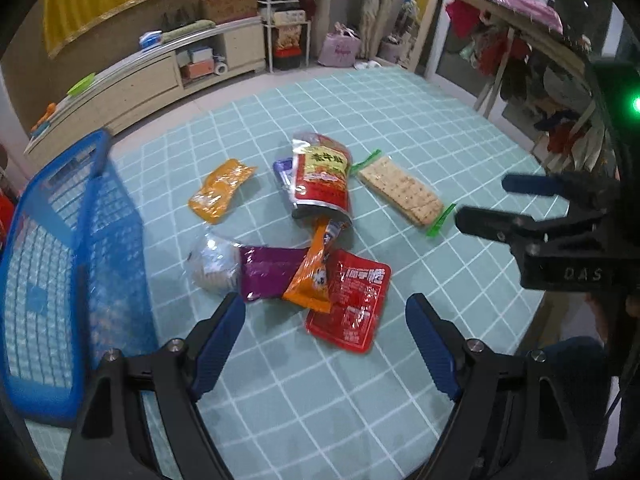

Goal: Organize snacks
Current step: 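Withdraw both tools from the basket and move back over the snack pile, then grasp the long orange snack strip with the left tool, then grasp the red beef-tripe pouch with the right tool while the left tool holds the orange strip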

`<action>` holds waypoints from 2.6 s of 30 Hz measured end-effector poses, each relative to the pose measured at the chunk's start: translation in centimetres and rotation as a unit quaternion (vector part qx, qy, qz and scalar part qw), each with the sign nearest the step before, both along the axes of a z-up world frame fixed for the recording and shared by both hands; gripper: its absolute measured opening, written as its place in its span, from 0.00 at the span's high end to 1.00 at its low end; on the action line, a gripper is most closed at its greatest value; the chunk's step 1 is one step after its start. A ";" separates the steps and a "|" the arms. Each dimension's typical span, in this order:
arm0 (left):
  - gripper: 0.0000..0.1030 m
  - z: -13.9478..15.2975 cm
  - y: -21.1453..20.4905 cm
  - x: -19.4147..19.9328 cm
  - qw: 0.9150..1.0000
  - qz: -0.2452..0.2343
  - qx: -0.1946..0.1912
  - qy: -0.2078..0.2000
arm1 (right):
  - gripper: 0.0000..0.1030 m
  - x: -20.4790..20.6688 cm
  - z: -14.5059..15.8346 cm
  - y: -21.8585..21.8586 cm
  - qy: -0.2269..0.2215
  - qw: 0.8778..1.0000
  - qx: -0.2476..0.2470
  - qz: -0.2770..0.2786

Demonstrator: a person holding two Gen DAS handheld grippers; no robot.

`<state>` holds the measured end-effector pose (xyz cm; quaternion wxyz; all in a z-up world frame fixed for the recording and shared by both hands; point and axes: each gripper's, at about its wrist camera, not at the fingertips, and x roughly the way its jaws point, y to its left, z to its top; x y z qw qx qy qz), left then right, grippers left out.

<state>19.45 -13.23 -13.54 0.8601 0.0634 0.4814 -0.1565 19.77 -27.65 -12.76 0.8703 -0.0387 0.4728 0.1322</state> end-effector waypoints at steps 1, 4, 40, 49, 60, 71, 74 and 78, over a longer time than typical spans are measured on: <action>0.22 -0.2 -0.3 0.4 1.000 -0.006 0.005 0.001 | 0.16 0.4 -0.3 -0.1 -0.007 1.000 -0.004 -0.003; 0.22 -1.0 -1.3 1.7 0.999 -0.024 0.021 0.005 | 0.16 1.3 -1.4 -0.4 -0.012 1.000 -0.008 -0.007; 0.89 -3.4 -1.5 3.8 0.999 -0.009 0.024 0.037 | 0.16 1.8 -5.8 -1.9 0.028 0.997 0.045 -0.058; 0.89 -0.7 1.4 3.7 1.000 0.018 0.022 0.000 | 0.16 3.4 -5.4 -0.9 0.066 0.991 0.102 -0.058; 0.89 0.5 2.9 9.7 0.998 0.056 0.025 0.001 | 0.16 10.5 -5.1 1.7 0.154 0.964 0.197 -0.088; 0.89 -0.3 2.6 12.1 0.998 0.059 0.026 0.012 | 0.16 14.9 -7.9 2.9 0.218 0.941 0.222 -0.128; 0.89 -0.2 2.9 12.5 0.997 0.064 0.033 0.007 | 0.16 15.4 -8.0 3.2 0.221 0.942 0.215 -0.132; 0.89 -0.3 3.3 12.8 0.997 0.068 0.030 0.012 | 0.24 15.9 -7.7 4.4 0.222 0.951 0.178 -0.124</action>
